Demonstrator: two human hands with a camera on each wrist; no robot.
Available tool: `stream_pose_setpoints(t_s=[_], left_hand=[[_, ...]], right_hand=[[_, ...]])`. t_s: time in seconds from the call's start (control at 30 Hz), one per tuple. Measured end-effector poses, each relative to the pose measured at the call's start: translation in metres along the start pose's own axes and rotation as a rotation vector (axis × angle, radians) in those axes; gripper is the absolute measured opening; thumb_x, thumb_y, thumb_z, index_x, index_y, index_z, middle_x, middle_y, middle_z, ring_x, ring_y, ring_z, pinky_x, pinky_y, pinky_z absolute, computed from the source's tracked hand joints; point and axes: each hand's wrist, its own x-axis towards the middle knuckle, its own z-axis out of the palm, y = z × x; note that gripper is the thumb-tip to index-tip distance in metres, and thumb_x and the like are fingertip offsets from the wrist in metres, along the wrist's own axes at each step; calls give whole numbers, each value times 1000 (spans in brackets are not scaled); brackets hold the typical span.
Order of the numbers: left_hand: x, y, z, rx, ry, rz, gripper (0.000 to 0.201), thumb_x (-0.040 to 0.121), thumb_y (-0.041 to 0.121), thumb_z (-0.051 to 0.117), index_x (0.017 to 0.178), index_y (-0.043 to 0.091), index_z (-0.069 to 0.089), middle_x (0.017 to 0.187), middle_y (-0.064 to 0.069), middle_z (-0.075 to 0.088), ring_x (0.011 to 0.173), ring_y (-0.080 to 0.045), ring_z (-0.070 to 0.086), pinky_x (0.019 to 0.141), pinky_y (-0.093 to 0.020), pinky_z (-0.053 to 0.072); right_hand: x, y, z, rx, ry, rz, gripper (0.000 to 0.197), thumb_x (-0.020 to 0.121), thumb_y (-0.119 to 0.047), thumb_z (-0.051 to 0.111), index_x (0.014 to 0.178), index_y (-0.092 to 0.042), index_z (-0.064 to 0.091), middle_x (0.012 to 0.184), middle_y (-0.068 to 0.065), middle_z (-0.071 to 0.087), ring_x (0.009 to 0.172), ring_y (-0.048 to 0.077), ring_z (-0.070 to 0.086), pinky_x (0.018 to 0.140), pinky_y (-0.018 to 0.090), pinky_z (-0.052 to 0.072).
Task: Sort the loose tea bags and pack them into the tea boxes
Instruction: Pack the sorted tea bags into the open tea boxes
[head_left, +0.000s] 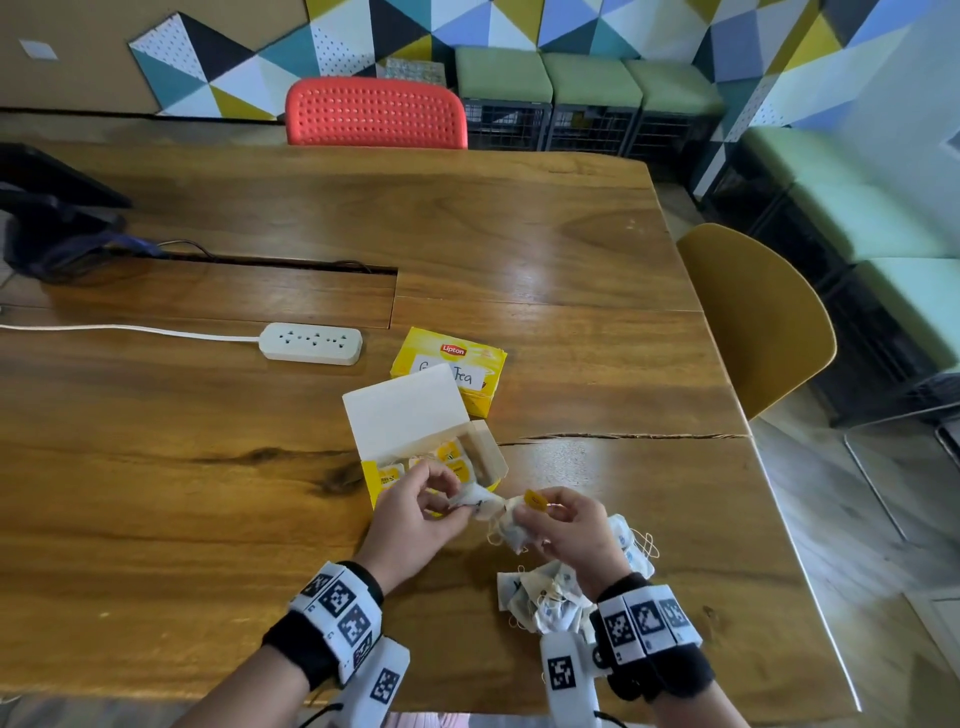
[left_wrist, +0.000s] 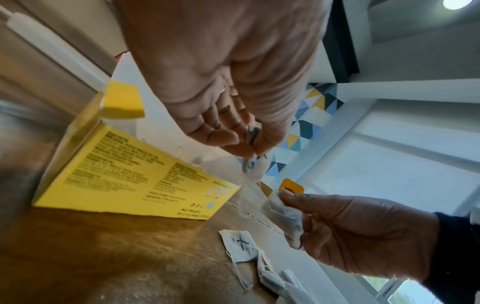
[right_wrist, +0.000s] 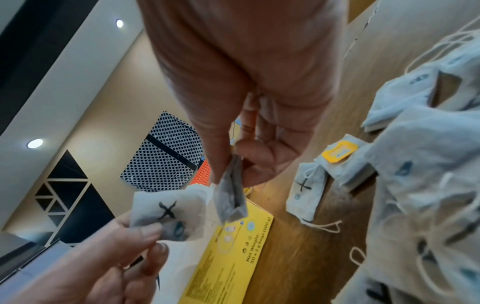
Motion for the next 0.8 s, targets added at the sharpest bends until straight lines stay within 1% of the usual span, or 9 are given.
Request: stream_pose_setpoints(t_s=[0.1, 0.2, 0.33, 0.43, 0.5, 0.57, 0.6, 0.7, 0.8], left_hand=[[3, 4, -2, 82, 10, 95, 32, 76, 5, 76, 98, 26, 67, 91, 4, 64, 69, -14, 63, 59, -16, 50], [4, 4, -2, 167, 59, 152, 23, 77, 6, 76, 88, 26, 74, 94, 9, 65, 84, -7, 63, 67, -14, 52], [2, 5, -3, 100, 40, 2, 18, 80, 12, 71, 82, 30, 76, 98, 14, 66, 100, 2, 58, 84, -16, 50], [1, 7, -3, -39, 51, -93, 17, 82, 33, 66, 72, 28, 78, 93, 11, 70, 99, -2, 60, 84, -21, 49], [1, 7, -3, -41, 110, -102, 21, 87, 30, 68, 68, 27, 78, 88, 9, 72, 97, -4, 62, 81, -15, 47], [2, 8, -3, -49, 124, -99, 11, 84, 24, 72, 75, 28, 76, 90, 11, 72, 95, -5, 64, 76, -12, 50], [2, 8, -3, -75, 118, -108, 7, 82, 21, 74, 80, 28, 76, 94, 11, 72, 94, -7, 66, 75, -15, 52], [2, 9, -4, -163, 91, -178, 17, 80, 18, 76, 93, 29, 73, 111, 7, 69, 93, -12, 70, 73, -27, 59], [1, 10, -4, -222, 45, -206, 26, 86, 12, 70, 105, 29, 71, 124, 4, 61, 100, -9, 67, 83, -32, 58]], right_hand=[[-1, 0, -1, -24, 15, -15, 24, 78, -10, 77, 98, -4, 64, 86, 16, 72, 65, 17, 64, 54, 24, 50], [-4, -3, -1, 82, 23, -17, 19, 83, -4, 71, 99, 0, 63, 84, 14, 71, 62, 12, 66, 55, 20, 52], [-5, -4, -2, 171, 24, -21, 13, 86, -1, 67, 99, 0, 64, 86, 13, 70, 69, 15, 67, 62, 22, 56], [-8, -8, -2, 217, 9, -49, 16, 83, 3, 67, 100, 1, 65, 84, 11, 71, 69, 16, 67, 63, 24, 58], [-11, -14, -3, 203, -20, -80, 15, 82, 3, 68, 97, -1, 67, 80, 7, 72, 66, 14, 68, 59, 24, 55], [-14, -21, -3, 179, -42, -117, 12, 83, 0, 68, 95, -4, 69, 78, 6, 72, 64, 15, 66, 54, 24, 50], [-13, -24, -2, 165, -44, -136, 12, 84, -1, 68, 94, -6, 71, 79, 8, 73, 66, 19, 64, 56, 27, 47], [-11, -30, 1, 133, -23, -182, 19, 87, 3, 63, 86, -10, 77, 86, 16, 73, 79, 31, 54, 67, 37, 43], [-10, -37, 5, 93, -13, -207, 19, 87, 2, 63, 84, -10, 78, 91, 24, 70, 83, 31, 53, 77, 45, 47]])
